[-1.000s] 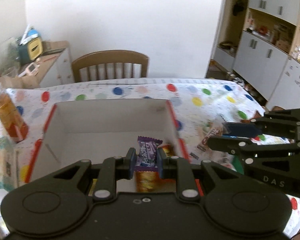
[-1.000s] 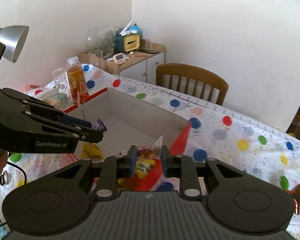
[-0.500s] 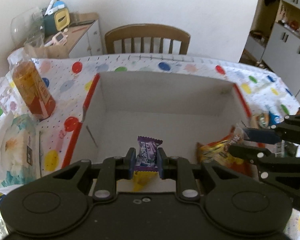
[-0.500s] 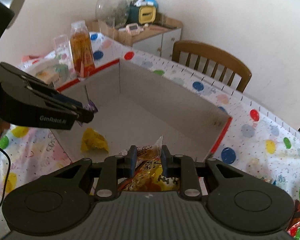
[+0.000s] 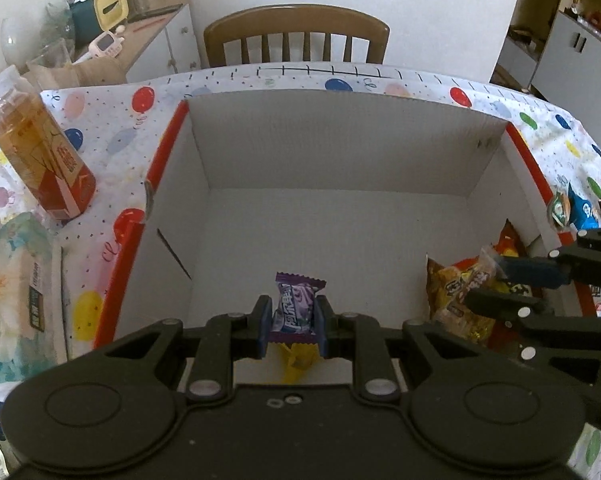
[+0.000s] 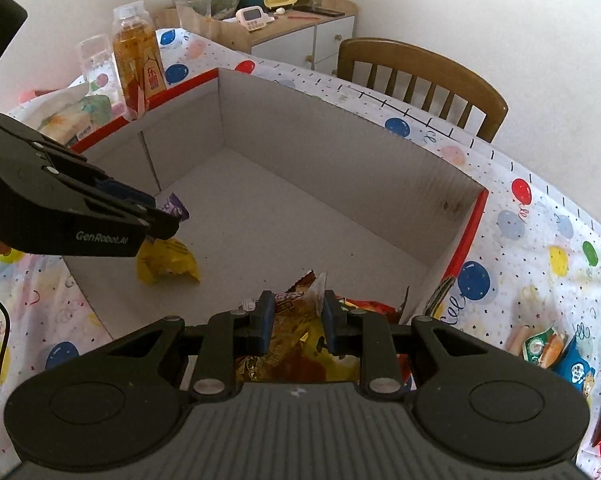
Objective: Organize snacks
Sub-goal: 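Carry both candies into the red box and open both tools, then withdraw both tools from the box toward the remaining snacks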
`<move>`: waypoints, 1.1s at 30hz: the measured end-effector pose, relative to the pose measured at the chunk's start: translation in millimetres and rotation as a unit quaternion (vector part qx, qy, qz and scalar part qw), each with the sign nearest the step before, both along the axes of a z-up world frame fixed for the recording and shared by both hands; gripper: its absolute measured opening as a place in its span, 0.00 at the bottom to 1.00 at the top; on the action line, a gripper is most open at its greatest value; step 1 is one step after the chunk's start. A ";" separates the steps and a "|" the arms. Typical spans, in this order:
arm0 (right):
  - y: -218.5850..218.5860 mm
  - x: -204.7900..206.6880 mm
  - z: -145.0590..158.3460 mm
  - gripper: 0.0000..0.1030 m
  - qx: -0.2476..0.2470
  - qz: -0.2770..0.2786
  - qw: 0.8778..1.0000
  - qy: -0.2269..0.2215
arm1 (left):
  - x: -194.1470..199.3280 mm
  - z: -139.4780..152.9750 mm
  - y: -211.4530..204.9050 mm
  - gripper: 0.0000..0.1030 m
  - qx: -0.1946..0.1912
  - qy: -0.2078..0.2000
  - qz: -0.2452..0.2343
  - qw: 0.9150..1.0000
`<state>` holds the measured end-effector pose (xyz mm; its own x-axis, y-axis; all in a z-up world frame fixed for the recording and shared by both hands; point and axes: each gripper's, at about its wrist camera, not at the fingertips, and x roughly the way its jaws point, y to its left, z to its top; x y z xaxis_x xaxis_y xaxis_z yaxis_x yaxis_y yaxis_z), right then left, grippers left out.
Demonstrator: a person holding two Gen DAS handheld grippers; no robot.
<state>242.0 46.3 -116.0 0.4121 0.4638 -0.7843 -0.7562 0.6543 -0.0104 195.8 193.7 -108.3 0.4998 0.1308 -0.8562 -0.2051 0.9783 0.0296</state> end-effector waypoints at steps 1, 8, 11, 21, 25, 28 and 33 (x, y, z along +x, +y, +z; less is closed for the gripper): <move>0.0 0.2 0.0 0.24 0.000 -0.001 1.000 0.000 | 0.5 0.4 -0.5 0.19 0.001 0.000 -0.001 1.000; 0.4 1.7 0.7 0.24 0.003 -0.004 1.000 0.004 | 3.9 -2.4 -1.2 0.22 0.000 0.005 -0.004 1.000; -1.3 2.9 1.5 0.24 0.007 -0.009 1.000 0.008 | 3.2 -3.0 -2.6 0.27 0.000 0.007 -0.005 1.000; -19.2 3.4 10.5 0.32 0.045 -0.027 0.998 0.019 | -2.2 1.4 -5.0 0.49 0.012 -0.004 -0.005 1.000; -25.6 -2.0 20.7 0.56 0.066 -0.028 0.997 0.002 | -6.1 7.7 -7.0 0.54 0.020 -0.013 -0.006 1.000; -29.5 -4.6 27.2 0.56 0.073 -0.025 0.997 -0.002 | -9.1 13.3 -9.5 0.56 0.023 -0.020 -0.005 1.000; -40.4 -9.1 36.1 0.65 0.089 -0.030 0.996 -0.003 | -15.4 24.8 -16.5 0.62 0.033 -0.035 -0.011 0.999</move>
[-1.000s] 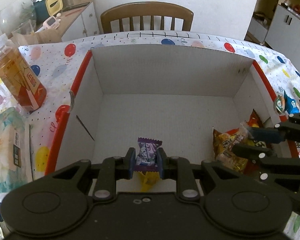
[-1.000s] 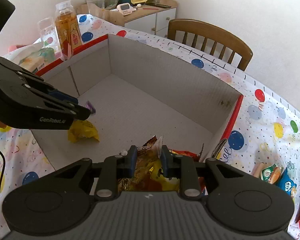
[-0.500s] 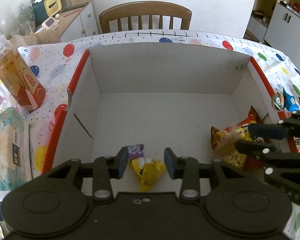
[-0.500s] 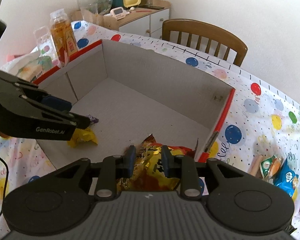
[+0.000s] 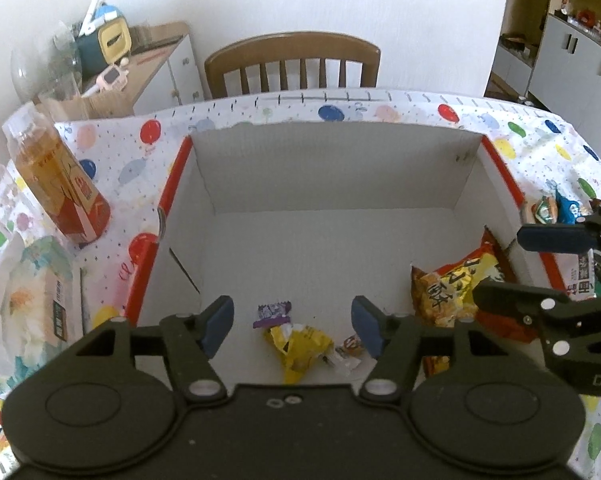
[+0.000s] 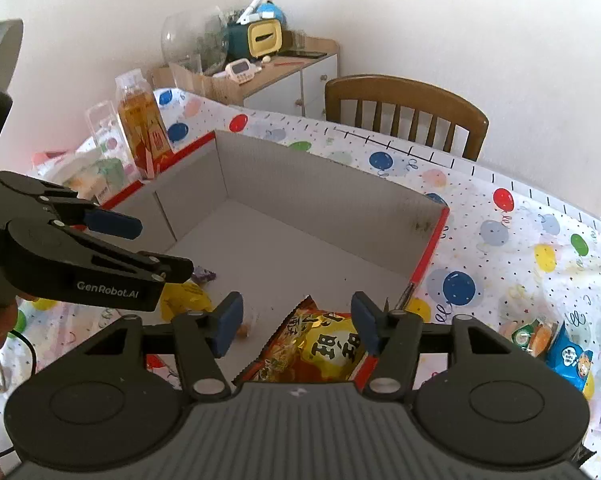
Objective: Organize snacks
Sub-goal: 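Withdraw both tools from the box toward the remaining snacks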
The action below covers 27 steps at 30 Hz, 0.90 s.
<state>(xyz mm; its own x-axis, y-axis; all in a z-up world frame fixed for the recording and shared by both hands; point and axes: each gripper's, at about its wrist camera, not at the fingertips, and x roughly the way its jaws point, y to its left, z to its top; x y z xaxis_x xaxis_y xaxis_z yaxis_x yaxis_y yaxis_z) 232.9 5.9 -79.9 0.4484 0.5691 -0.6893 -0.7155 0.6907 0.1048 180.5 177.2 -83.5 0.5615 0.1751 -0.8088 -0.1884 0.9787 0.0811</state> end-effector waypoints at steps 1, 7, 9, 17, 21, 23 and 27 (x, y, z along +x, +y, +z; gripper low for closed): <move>-3.8 -0.7 2.3 0.66 0.004 -0.003 1.000 -0.001 | -1.3 2.5 -1.9 0.62 0.002 -0.003 -0.001 1.000; -29.9 -5.2 16.1 0.71 0.032 -0.018 0.999 -0.004 | -9.1 17.6 -12.8 0.70 -0.001 -0.023 -0.002 1.000; -39.8 -7.1 21.1 0.75 0.042 -0.021 0.999 -0.008 | -11.4 23.2 -17.2 0.74 -0.002 -0.032 -0.002 0.999; -84.7 -23.1 40.5 0.80 0.078 -0.045 0.996 -0.016 | -23.0 44.7 -45.9 0.80 -0.006 -0.067 -0.022 0.998; -111.3 -32.3 45.5 0.82 0.081 -0.067 0.994 -0.029 | -29.9 55.3 -64.9 0.82 -0.011 -0.088 -0.038 0.995; -126.5 -37.1 46.9 0.82 0.084 -0.078 0.993 -0.034 | -32.9 58.9 -74.5 0.85 -0.017 -0.096 -0.045 0.994; -158.4 -48.0 47.6 0.82 0.086 -0.099 0.990 -0.046 | -37.8 63.2 -98.9 0.86 -0.021 -0.107 -0.069 0.992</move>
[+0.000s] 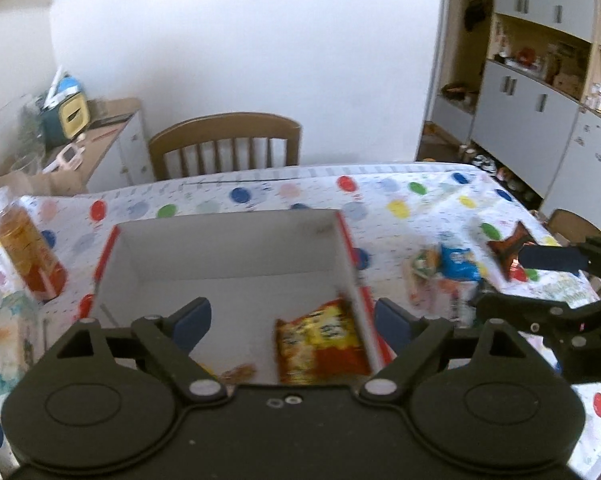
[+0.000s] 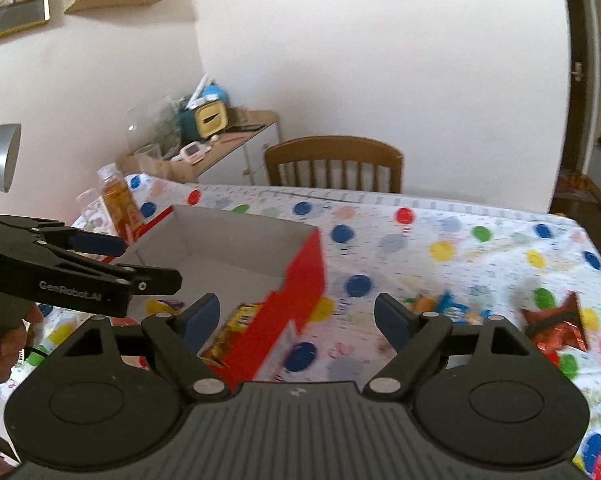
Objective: Organize snacks
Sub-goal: 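Withdraw both tools from the box toward the remaining snacks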
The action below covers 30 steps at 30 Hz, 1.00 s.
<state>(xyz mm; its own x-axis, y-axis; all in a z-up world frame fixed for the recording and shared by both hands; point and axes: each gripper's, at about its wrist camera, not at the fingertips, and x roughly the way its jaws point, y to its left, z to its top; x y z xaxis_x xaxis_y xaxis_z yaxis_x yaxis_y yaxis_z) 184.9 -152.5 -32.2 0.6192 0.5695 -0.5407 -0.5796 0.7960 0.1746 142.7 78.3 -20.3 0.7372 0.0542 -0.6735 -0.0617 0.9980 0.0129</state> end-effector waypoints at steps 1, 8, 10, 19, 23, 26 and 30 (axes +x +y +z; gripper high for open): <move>-8.2 -2.3 -0.1 0.82 0.000 -0.005 1.000 0.000 | -1.2 0.5 -5.1 0.87 0.001 -0.003 -0.005 1.000; -55.7 -13.9 -7.3 0.83 -0.007 -0.039 0.999 0.004 | -6.0 3.9 -46.2 0.98 -0.004 -0.027 -0.043 0.999; -68.4 -17.5 -12.1 0.83 -0.010 -0.045 0.999 0.008 | -5.2 3.4 -57.2 0.99 -0.007 -0.030 -0.050 0.998; -99.7 -24.0 -41.7 0.83 -0.043 -0.053 0.997 0.022 | 9.5 -14.4 -98.4 0.99 -0.014 -0.010 -0.064 0.998; -106.5 -17.1 -56.9 0.83 -0.057 -0.057 0.996 0.034 | 22.1 -27.2 -111.0 0.99 -0.020 0.009 -0.062 0.998; -108.9 -8.4 -69.9 0.83 -0.068 -0.059 0.995 0.044 | 31.0 -34.6 -116.5 0.99 -0.021 0.019 -0.059 0.998; -108.1 7.4 -86.1 0.83 -0.082 -0.064 0.993 0.057 | 46.7 -47.4 -122.3 0.99 -0.023 0.035 -0.049 0.998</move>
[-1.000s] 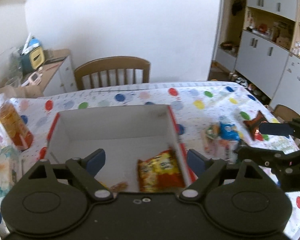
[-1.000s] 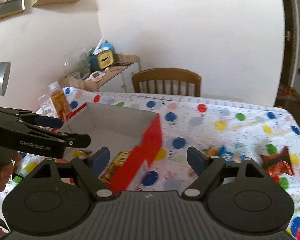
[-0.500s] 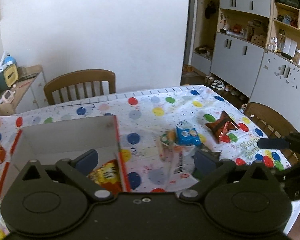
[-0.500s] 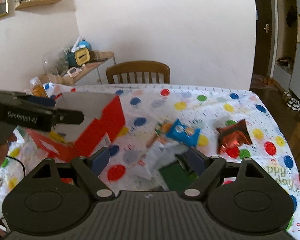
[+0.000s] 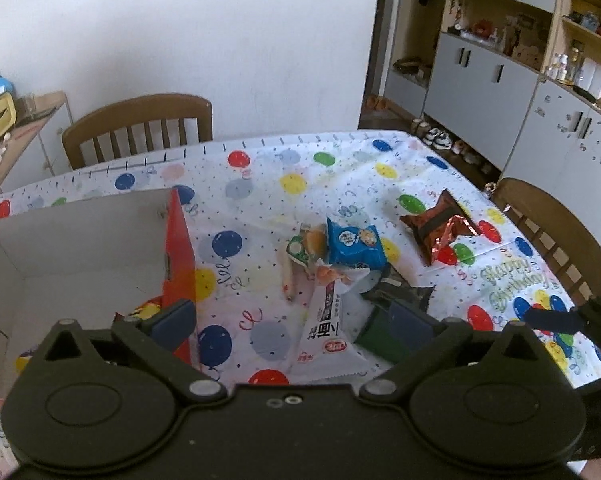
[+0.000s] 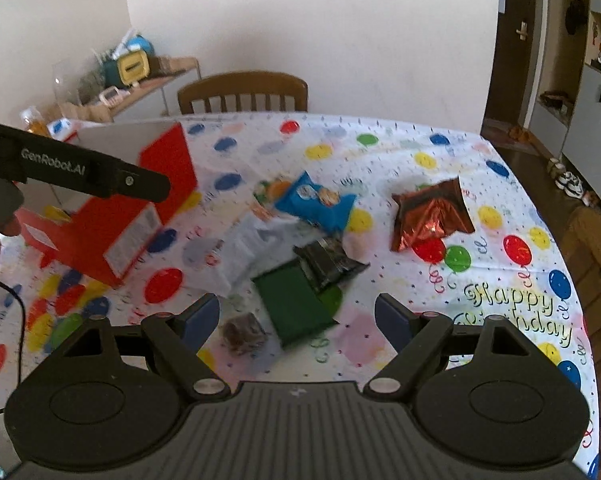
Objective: Organize snacks
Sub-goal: 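Withdraw both tools from the box toward the remaining snacks, then grasp the white-wrapped bar with the left tool while the right tool grasps the green packet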
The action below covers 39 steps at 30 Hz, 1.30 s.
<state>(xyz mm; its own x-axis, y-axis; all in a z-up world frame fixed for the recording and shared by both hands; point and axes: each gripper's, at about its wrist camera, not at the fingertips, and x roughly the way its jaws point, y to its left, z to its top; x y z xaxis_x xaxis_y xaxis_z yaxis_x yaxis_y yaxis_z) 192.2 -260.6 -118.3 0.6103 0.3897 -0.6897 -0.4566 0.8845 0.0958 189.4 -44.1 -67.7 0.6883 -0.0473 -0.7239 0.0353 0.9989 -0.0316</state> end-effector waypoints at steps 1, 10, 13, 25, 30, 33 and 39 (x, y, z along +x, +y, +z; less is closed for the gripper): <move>0.1 4.4 -4.8 0.83 -0.003 -0.002 1.000 0.003 | 3.1 -3.4 -0.6 0.99 0.000 0.005 0.001 1.000; 12.4 35.6 -42.5 0.82 -0.026 0.005 0.999 0.038 | 29.7 -31.2 -11.0 0.99 0.018 0.038 0.006 0.999; 15.9 41.6 -49.8 0.82 -0.031 0.009 0.999 0.044 | 37.8 -38.6 -13.3 0.99 0.020 0.046 0.006 0.999; 31.4 63.3 -64.0 0.73 -0.036 0.031 0.997 0.064 | 66.0 -69.4 -21.5 0.84 0.017 0.087 -0.006 0.996; 34.6 67.6 -71.1 0.65 -0.039 0.036 0.996 0.071 | 73.9 -78.7 -23.2 0.82 0.010 0.101 -0.013 0.995; 38.2 65.3 -72.2 0.64 -0.050 0.043 0.996 0.064 | 79.1 -83.8 -24.5 0.78 0.009 0.108 -0.016 0.994; 40.8 60.5 -72.7 0.52 -0.058 0.064 0.995 0.050 | 88.6 -94.6 -21.6 0.62 -0.002 0.128 -0.012 0.992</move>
